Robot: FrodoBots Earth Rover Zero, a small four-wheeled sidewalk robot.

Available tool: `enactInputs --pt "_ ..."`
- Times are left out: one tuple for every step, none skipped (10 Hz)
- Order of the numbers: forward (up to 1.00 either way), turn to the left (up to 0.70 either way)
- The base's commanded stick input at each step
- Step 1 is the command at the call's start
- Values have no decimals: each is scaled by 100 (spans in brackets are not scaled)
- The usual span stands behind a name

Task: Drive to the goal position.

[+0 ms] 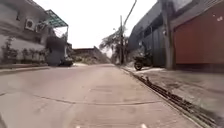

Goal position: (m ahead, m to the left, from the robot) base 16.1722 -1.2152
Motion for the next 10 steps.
enactInputs --pt "100 0" --pt "100 -10" --pt "100 -33" --pt "100 -36" --pt "100 -36" --pt "100 -36" --pt "100 -35" --pt "100 0" --pt "100 0" --pt "100 0"
